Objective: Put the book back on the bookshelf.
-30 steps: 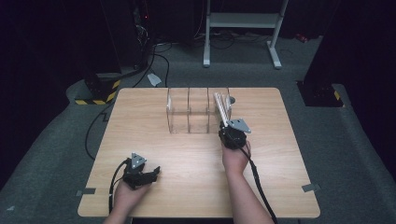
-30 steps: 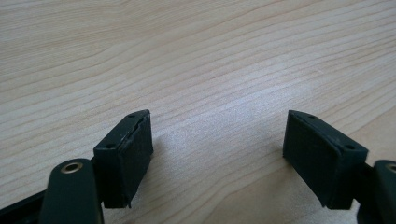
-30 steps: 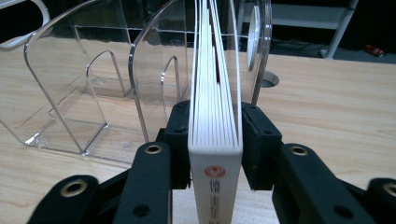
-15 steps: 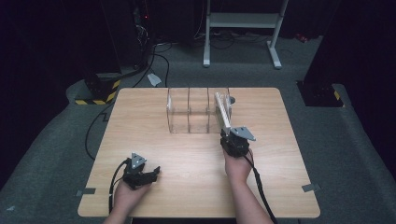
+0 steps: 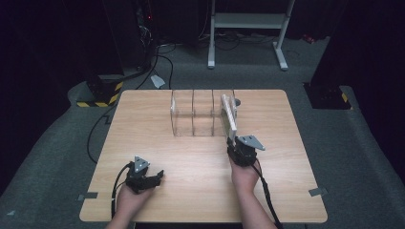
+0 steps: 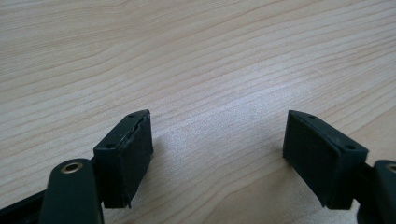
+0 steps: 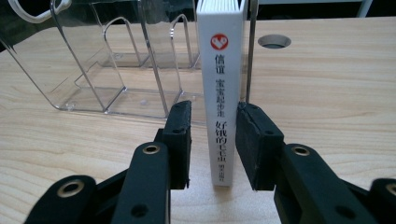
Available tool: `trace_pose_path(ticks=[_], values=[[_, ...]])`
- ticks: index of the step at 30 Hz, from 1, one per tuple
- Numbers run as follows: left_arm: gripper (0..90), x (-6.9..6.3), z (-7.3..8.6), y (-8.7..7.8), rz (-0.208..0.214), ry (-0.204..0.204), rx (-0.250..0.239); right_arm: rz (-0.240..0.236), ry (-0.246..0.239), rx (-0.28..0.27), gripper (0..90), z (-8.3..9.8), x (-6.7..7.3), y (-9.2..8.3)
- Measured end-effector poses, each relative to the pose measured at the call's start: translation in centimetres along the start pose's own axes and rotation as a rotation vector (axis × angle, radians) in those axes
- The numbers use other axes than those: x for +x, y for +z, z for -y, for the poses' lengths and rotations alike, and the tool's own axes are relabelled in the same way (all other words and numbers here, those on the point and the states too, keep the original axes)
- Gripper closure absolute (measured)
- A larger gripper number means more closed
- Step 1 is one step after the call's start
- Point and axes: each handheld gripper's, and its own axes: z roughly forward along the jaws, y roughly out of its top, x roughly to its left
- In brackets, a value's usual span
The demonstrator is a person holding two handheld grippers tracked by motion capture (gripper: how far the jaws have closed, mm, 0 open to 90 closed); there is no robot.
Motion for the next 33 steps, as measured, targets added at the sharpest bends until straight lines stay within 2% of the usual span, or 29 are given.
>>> trace_pose_path(ticks=[3,11,14,23,28,33], values=[[24.2,0.0,0.0,0.0,0.0,0.0,0.0,-0.008,0.012,0.011,68.9,0.18,-0.06,0.03],[24.2,0.0,0.0,0.0,0.0,0.0,0.0,-0.004,0.01,0.017,69.4,0.27,0.13,0.09],[24.2,0.0,0.0,0.0,0.0,0.0,0.0,-0.008,0.025,0.019,69.6,0.39,0.32,0.1],[24.2,0.0,0.0,0.0,0.0,0.0,0.0,-0.018,0.024,0.018,68.5,0.41,0.38,0.15],[24.2,0.0,0.0,0.0,0.0,0.0,0.0,-0.039,0.009,0.019,64.6,0.38,0.37,-0.06],[24.4,-0.01,0.0,-0.03,0.001,0.002,0.002,-0.059,-0.003,0.008,66.0,0.39,0.21,-0.72]])
